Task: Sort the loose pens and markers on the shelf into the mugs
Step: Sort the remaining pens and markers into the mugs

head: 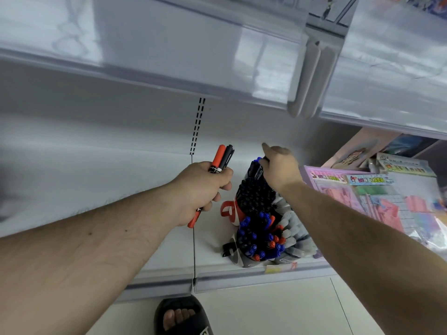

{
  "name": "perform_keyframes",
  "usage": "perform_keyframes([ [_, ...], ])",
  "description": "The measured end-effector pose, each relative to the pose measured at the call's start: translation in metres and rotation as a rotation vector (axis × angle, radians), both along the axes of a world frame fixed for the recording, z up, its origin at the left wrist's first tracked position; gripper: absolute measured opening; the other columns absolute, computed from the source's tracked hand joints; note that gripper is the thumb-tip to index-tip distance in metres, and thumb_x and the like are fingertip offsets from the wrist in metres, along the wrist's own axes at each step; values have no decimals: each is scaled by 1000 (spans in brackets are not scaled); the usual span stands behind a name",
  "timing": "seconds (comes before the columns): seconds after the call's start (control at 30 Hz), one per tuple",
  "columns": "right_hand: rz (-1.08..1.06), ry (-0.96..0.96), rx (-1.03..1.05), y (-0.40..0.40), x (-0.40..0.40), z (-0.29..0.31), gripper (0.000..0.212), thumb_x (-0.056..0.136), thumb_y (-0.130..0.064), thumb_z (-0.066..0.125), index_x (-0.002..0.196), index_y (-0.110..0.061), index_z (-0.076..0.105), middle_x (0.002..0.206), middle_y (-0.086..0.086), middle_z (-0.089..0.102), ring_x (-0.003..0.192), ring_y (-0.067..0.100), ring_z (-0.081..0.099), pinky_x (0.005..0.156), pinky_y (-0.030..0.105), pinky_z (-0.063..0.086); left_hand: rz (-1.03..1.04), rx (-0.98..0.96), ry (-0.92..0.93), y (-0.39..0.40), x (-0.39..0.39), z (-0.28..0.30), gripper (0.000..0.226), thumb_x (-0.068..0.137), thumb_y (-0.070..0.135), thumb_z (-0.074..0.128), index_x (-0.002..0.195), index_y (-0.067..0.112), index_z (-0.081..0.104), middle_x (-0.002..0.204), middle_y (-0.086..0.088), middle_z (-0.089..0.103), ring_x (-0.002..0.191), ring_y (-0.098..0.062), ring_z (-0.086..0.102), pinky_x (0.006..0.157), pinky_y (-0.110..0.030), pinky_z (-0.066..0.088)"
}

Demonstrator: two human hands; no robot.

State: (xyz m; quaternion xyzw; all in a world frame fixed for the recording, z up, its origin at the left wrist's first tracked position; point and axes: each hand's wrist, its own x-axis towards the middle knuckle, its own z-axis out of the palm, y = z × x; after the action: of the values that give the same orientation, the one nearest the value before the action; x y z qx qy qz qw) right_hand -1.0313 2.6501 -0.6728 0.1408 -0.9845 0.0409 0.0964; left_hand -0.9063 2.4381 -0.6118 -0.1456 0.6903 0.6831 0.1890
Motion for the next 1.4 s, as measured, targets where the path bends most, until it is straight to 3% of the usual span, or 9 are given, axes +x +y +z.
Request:
perform_keyframes([
  [0.1, -27, -58, 119, 2, 3, -19, 35, 99, -24, 51, 128, -6, 54, 116, 10, 67, 109, 35, 55, 90, 38, 40, -37, -2, -4, -3, 2, 0, 21, 97, 31, 60, 113, 19, 65, 89, 2, 65, 63, -11, 47, 50, -21, 39],
  [0.2, -140, -229, 252, 5, 4, -31, 53, 102, -44, 31, 142, -11, 41, 148, 4, 46, 141, 29, 31, 116, 46, 20, -62, 47, -23, -6, 4, 0, 19, 96, 30, 62, 111, 21, 68, 91, 1, 64, 63, -11, 48, 47, -20, 39],
  [0.43, -243, -518, 303, -9, 12, -9, 80, 93, -72, 14, 158, -24, 11, 165, 7, -3, 151, 32, -11, 117, 56, -5, -88, 252, -133, -7, 7, 6, 19, 99, 23, 57, 111, 18, 71, 86, -3, 67, 66, -13, 51, 57, -24, 44],
  [0.57, -316, -314, -541, -35, 44, 41, 54, 100, -51, 37, 135, -14, 56, 139, 10, 54, 120, 30, 56, 94, 35, 39, -109, 349, -185, -11, 10, 12, 21, 98, 11, 55, 109, 12, 73, 83, -3, 71, 70, -15, 57, 64, -26, 47],
  [0.67, -258, -487, -1133, -54, 84, 87, 35, 101, -43, 47, 109, -17, 67, 106, 9, 69, 62, 19, 62, 59, 30, 45, -117, 343, -177, -14, 13, 14, 20, 96, 7, 56, 108, 9, 72, 78, -1, 71, 69, -14, 56, 62, -25, 48],
  [0.83, -66, -409, -1044, -67, 127, 101, 15, 95, -9, 61, 92, -20, 71, 73, -5, 67, 50, 3, 58, 52, 16, 45, -221, 261, -160, -9, 24, 20, 17, 96, 15, 60, 111, 8, 66, 87, -4, 74, 70, -14, 62, 61, -24, 53],
  [0.97, -248, -55, -1097, -31, 114, 112, 22, 93, -6, 61, 89, -24, 72, 76, -5, 70, 64, 10, 61, 64, 30, 52, -246, 45, -90, -24, 25, 17, 21, 101, 31, 53, 116, 22, 65, 102, -2, 75, 92, -19, 71, 92, -39, 55],
  [1.13, -237, 91, -708, 1, 108, 82, 20, 94, -6, 58, 105, -13, 74, 100, 1, 72, 93, 19, 68, 89, 35, 55, -123, -120, -39, -38, 26, 10, 26, 101, 35, 52, 110, 16, 67, 69, -1, 51, 50, -10, 37, 45, -23, 40],
  [1.4, -107, 171, -422, -6, 91, 30, 21, 92, 1, 57, 103, -4, 75, 102, 12, 71, 94, 25, 64, 80, 10, 34, -155, -47, -113, -33, 32, 12, 40, 104, 44, 40, 109, 14, 66, 77, -2, 48, 58, -13, 39, 55, -27, 36],
])
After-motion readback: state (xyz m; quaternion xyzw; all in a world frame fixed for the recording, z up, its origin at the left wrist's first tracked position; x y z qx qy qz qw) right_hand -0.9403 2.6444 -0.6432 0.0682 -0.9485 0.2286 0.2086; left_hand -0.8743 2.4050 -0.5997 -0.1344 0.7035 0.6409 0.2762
